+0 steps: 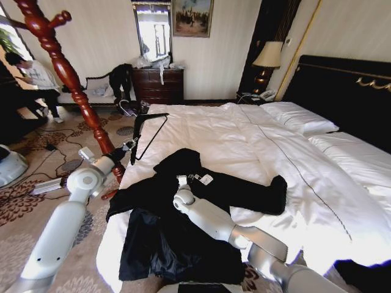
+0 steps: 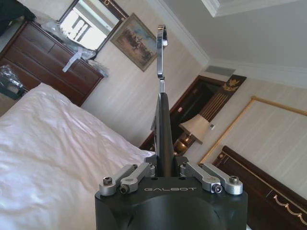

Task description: Pick up the clothes from the bed and hang them on the clothes hanger.

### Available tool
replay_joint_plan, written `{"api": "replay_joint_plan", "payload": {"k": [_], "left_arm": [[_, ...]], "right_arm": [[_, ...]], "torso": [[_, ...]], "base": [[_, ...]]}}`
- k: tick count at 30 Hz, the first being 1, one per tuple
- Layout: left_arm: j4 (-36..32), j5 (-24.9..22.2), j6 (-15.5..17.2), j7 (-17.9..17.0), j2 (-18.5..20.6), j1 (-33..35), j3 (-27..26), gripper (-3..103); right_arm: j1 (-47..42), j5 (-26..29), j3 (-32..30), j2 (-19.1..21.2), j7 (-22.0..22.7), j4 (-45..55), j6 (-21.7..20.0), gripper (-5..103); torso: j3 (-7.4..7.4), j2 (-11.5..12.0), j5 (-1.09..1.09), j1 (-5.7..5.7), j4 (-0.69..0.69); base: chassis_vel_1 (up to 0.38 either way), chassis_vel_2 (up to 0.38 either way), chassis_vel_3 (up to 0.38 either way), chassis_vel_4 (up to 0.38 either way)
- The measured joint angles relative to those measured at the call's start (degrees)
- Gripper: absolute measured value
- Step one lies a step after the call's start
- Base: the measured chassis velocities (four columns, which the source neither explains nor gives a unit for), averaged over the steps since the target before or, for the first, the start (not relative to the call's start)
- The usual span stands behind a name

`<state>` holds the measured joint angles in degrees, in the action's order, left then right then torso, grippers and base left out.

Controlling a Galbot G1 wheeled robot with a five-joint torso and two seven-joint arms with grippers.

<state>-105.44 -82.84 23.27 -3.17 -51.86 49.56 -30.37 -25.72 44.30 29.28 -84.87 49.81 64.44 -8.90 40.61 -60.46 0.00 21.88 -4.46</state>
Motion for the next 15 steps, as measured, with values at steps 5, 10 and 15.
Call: {"api": "replay_joint_plan", "payload": {"k": [5, 10, 15], "left_arm": [[0.4, 0.0, -0.1, 0.0, 0.0, 0.4, -0.1, 16], [0.5, -0.5, 0.0, -0.1, 0.2, 0.6, 0.0, 16], [0.5, -1.3, 0.1, 0.1, 2.7, 1.7, 1.9, 16]], "right_arm": [[0.2, 3.2, -0.5, 2.0, 0.3, 2.4, 0.0, 28], [0.4, 5.5, -1.0, 3.4, 0.1, 3.8, 0.0, 18], [0.3, 9.7, -2.4, 6.3, -0.9, 7.6, 0.0, 1]], "torso": [[0.0, 0.0, 0.0, 0.0, -0.01], [0.0, 0.0, 0.0, 0.0, 0.0], [0.0, 0.0, 0.01, 0.0, -0.01]], "base": [[0.0, 0.0, 0.0, 0.0], [0.0, 0.0, 0.0, 0.0], [0.0, 0.0, 0.0, 0.0]]}}
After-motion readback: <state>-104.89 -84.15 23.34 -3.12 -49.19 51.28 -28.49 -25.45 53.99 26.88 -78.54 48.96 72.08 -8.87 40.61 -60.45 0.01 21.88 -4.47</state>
